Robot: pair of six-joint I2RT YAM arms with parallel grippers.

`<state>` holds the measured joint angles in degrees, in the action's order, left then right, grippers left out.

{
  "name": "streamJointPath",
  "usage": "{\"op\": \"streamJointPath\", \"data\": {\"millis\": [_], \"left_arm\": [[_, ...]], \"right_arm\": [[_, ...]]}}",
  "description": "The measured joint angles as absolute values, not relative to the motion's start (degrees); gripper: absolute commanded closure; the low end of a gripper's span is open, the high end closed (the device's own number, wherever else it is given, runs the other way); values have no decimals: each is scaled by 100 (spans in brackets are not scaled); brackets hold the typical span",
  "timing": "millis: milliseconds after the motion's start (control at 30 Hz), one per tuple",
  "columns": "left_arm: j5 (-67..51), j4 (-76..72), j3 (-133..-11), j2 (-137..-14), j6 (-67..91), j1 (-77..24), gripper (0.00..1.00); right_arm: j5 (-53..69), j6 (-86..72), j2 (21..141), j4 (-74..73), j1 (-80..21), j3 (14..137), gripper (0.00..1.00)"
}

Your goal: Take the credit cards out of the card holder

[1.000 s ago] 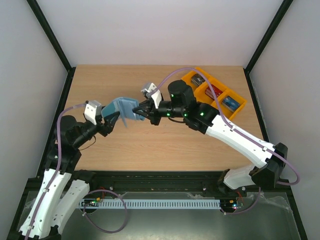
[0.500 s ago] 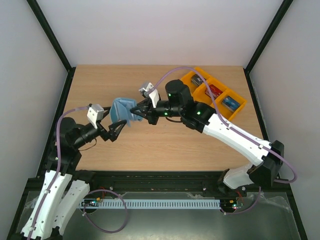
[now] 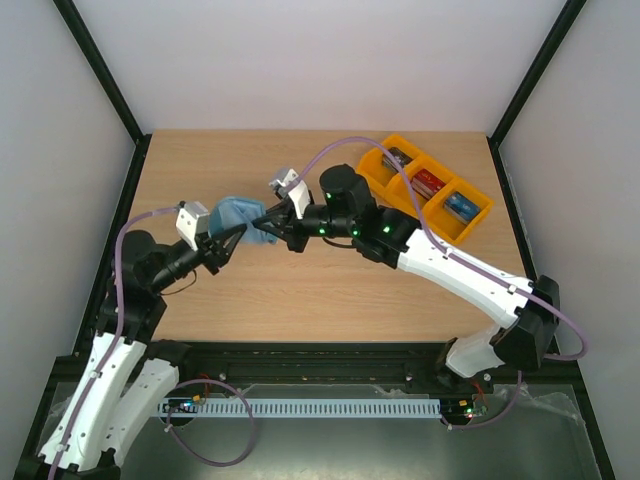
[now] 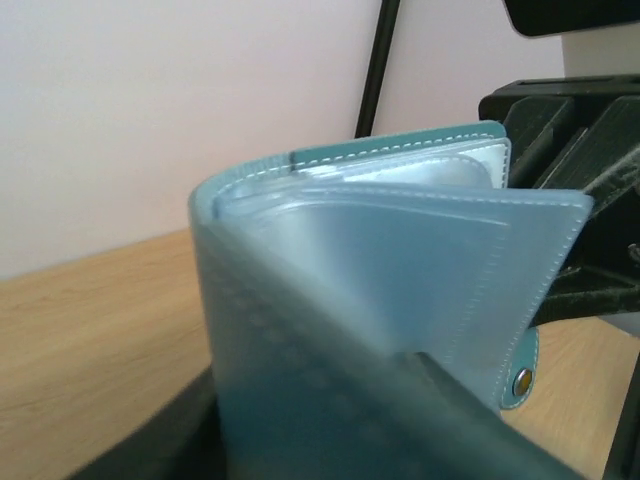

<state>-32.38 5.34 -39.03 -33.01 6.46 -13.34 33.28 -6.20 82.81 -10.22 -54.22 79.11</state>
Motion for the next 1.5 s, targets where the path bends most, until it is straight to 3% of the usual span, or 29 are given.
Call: {"op": "streamJointPath", "data": {"millis": [133, 167, 233, 367, 633, 800, 1000, 1200, 1500], "left_arm": [[-3428, 552, -3903, -3214, 666, -1313, 96], [-3520, 543, -3903, -3199, 661, -1288, 98], [-3656, 526, -3905, -3181, 749, -1262, 98], [-4023, 497, -3905, -3151, 851, -1223, 98], [-4685, 405, -3898, -3065, 1059, -1155, 98], [-4886, 331, -3887, -3035, 1107, -1116, 98], [-5030, 294, -3879, -3011, 1068, -1116, 98], [-5103, 255, -3854, -2965, 1028, -1116, 98], [-5155, 235, -3835, -2908, 945, -1116, 98]], "right_arm": [[3365, -451, 8132, -1020, -5378, 7808, 98], [3389, -408, 8084, -1037, -5365, 7791, 98], [3441, -338, 8001, -1092, -5349, 7771, 97], [3586, -198, 7828, -1125, -5319, 7642, 80], [4064, 123, 7454, -1100, -5245, 7465, 66], [4156, 261, 7242, -1081, -5194, 7336, 65], [4084, 207, 7179, -956, -5155, 7303, 76], [3975, 89, 7220, -832, -5148, 7303, 79], [3594, -56, 7314, -823, -5146, 7303, 67]]}}
